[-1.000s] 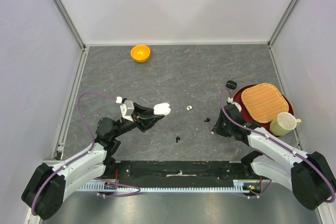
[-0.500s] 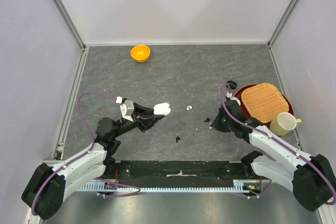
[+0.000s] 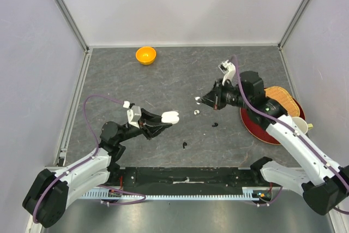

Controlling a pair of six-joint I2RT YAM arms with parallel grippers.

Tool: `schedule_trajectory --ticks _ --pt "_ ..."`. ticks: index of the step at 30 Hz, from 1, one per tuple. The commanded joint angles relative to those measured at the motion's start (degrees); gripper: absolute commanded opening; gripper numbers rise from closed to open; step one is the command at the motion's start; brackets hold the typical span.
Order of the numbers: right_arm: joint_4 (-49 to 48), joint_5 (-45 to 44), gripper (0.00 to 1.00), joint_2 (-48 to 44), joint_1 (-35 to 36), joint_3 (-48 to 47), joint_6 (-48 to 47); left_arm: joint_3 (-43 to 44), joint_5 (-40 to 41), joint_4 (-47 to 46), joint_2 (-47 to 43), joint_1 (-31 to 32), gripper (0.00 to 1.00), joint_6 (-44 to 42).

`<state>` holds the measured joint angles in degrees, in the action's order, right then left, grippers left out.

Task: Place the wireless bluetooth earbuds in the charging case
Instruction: Pick up the earbud from the center of the board, then place the earbud in the charging case.

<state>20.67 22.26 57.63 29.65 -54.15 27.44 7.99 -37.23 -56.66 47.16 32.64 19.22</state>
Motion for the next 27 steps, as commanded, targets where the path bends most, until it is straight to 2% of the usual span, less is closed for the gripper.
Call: schedule_trajectory --ticks 1,5,7,10,15,22,27 --pt "0.93 20.24 0.00 5.47 2.42 -10.78 -11.24 3.96 -6.62 -2.31 1.27 0.23 0.02 -0.24" --pt "9.99 22.30 0.00 11.17 6.91 -20.62 -19.86 6.15 -9.69 -2.31 1.97 0.23 0.02 0.29" --pt "16.64 22.82 0.00 12.59 8.23 -23.27 -25.30 6.77 -10.75 -2.22 2.32 0.23 0.02 0.46" --pt "21.33 24.05 0.00 13.74 9.11 -26.62 -28.92 8.09 -13.39 -1.52 3.02 0.14 0.02 0.12" --pt "23.45 27.48 0.00 11.81 9.29 -28.82 -32.97 9.76 -16.99 -1.17 4.61 0.14 0.02 0.81" --pt "29.25 27.57 0.00 11.37 10.34 -30.75 -36.40 11.34 -19.10 -1.96 6.10 0.23 0.02 1.96" --pt "30.05 25.64 0.00 11.90 12.18 -31.10 -36.58 13.19 -20.77 -2.22 8.03 0.14 0.02 3.27"
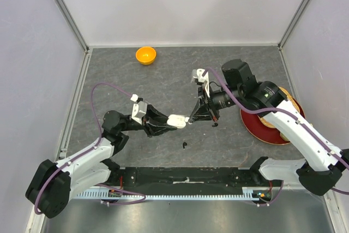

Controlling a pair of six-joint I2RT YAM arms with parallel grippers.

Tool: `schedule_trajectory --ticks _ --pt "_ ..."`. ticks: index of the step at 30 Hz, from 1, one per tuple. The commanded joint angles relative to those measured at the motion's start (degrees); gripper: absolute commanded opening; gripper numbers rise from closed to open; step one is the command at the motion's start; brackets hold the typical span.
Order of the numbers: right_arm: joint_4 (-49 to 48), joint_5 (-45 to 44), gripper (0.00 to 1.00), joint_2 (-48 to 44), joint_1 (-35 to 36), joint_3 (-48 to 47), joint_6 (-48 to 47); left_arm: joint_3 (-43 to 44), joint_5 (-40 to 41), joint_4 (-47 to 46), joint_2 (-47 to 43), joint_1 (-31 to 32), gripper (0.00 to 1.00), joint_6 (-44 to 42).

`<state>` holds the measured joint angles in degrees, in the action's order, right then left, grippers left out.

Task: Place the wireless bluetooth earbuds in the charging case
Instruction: Place the earbud in the charging case.

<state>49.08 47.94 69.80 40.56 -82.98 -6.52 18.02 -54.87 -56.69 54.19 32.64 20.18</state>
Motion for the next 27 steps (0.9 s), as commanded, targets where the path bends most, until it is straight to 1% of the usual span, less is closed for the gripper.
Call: schedule_trajectory --ticks 1,8,11,27 --pt "1.81 -0.56 0.00 0.07 1.45 -2.19 -2.53 3.33 -3.31 -2.29 1.18 0.23 0.02 2.66" --pt "1.63 -4.96 0.00 1.39 2.95 -3.06 -2.18 4.04 -3.84 -2.03 1.09 0.23 0.02 3.63" --pt "1.37 -4.70 0.00 2.53 3.56 -3.59 -2.00 4.30 -4.28 -1.59 1.09 0.23 0.02 4.16" --pt "0.84 -9.18 0.00 6.13 6.64 -4.47 -2.79 4.57 -4.72 -1.15 1.35 0.23 0.02 5.04"
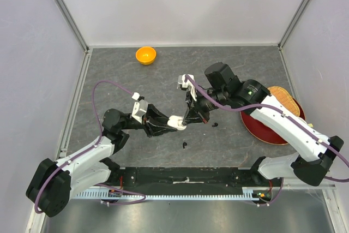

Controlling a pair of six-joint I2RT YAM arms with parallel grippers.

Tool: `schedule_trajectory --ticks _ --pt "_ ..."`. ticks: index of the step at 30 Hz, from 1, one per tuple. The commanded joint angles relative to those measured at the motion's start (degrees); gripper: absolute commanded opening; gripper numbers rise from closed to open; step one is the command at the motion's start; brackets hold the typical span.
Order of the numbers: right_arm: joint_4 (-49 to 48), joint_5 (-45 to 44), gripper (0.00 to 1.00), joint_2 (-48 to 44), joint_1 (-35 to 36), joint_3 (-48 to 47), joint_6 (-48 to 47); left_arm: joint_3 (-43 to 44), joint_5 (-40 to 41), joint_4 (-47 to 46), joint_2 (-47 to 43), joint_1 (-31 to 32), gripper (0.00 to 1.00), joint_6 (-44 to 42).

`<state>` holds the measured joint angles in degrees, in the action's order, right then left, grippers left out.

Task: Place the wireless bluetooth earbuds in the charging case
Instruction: Place the earbud in the charging case.

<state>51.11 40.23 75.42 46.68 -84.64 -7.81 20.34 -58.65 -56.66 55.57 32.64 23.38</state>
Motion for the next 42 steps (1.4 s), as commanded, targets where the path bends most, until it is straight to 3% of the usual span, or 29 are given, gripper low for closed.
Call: schedule_trajectory --ticks 1,10,27,30,37,42 --pt "-1.19 -1.82 0.00 0.61 0.61 -2.90 -1.68 2.25 -1.02 -1.34 -0.11 0.23 0.02 2.02" --pt "1.09 -2.87 0.00 1.40 2.01 -3.51 -3.17 0.76 -0.59 -9.86 1.73 0.23 0.02 6.68" --pt "3.38 -5.34 0.00 1.92 2.37 -4.30 -4.67 0.49 0.38 -11.54 2.26 0.23 0.02 6.95" --pt "3.55 -5.34 0.04 1.93 2.45 -4.30 -4.67 0.40 0.82 -11.54 2.35 0.23 0.02 6.60" --pt "3.21 -6.65 0.34 1.05 2.45 -5.09 -4.75 0.23 1.35 -11.54 2.43 0.23 0.02 6.42" --pt "1.98 -7.09 0.44 0.26 2.45 -5.53 -4.23 0.23 1.35 -11.36 2.52 0.23 0.02 6.33"
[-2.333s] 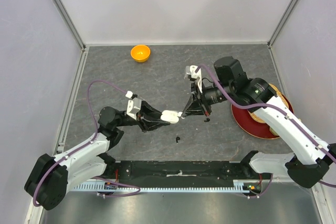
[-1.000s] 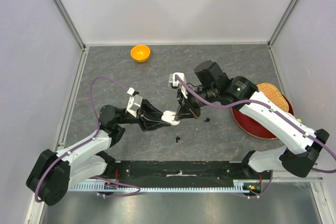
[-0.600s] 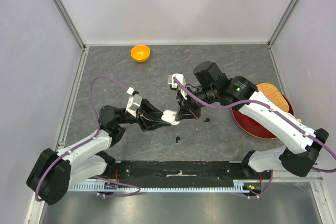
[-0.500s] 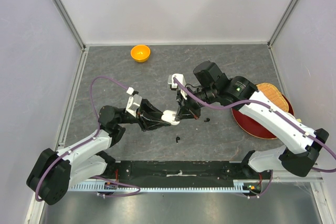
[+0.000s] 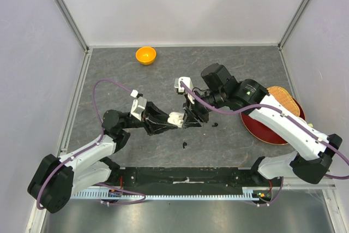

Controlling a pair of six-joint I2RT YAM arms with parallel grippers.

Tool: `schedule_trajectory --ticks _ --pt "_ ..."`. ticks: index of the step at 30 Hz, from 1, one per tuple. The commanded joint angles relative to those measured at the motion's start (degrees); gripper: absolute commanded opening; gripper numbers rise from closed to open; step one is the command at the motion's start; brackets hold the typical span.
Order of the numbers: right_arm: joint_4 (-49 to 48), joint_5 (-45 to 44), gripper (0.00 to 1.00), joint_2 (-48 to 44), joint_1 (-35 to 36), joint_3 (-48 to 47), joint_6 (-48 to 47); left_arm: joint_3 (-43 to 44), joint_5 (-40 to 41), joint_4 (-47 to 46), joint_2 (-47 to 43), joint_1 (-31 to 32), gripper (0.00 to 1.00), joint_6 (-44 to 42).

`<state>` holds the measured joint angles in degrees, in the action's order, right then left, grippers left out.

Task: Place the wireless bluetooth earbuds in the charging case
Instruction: Place the earbud in the charging case, then pick up the earbud from the center of the board.

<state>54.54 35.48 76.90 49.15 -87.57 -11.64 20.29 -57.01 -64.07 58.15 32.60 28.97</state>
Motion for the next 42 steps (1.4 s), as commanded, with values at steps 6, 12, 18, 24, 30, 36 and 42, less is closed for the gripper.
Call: schedule_trajectory --ticks 6,12,18,24,30,36,42 --pt "-6.55 -3.84 0.54 -4.48 -0.02 -2.26 1.70 0.19 -0.03 -2.46 -0.32 0.27 0.02 -0.32" --pt "-14.89 -8.49 0.75 -11.24 -0.02 0.99 5.04 -0.78 2.17 1.40 -1.81 0.27 0.02 -3.30" --pt "-20.88 -22.72 0.79 -15.73 -0.45 4.77 11.02 -1.22 3.57 4.57 -3.22 0.27 0.02 -5.85" --pt "-23.60 -28.81 0.76 -15.82 -7.64 9.77 16.38 -1.22 3.58 5.36 -4.01 0.27 0.02 -5.94" --pt "-29.05 -13.09 0.72 -12.50 -26.80 17.68 22.71 -1.75 3.58 7.29 -6.29 0.27 0.02 -6.38" --pt "-28.80 -9.54 0.68 0.77 -31.21 19.98 26.49 -2.45 4.45 11.16 -10.24 0.27 0.02 -7.61" --pt "-28.35 -10.97 0.61 12.12 -31.22 21.12 29.21 -3.86 5.95 14.41 -13.85 0.27 0.02 -8.23"
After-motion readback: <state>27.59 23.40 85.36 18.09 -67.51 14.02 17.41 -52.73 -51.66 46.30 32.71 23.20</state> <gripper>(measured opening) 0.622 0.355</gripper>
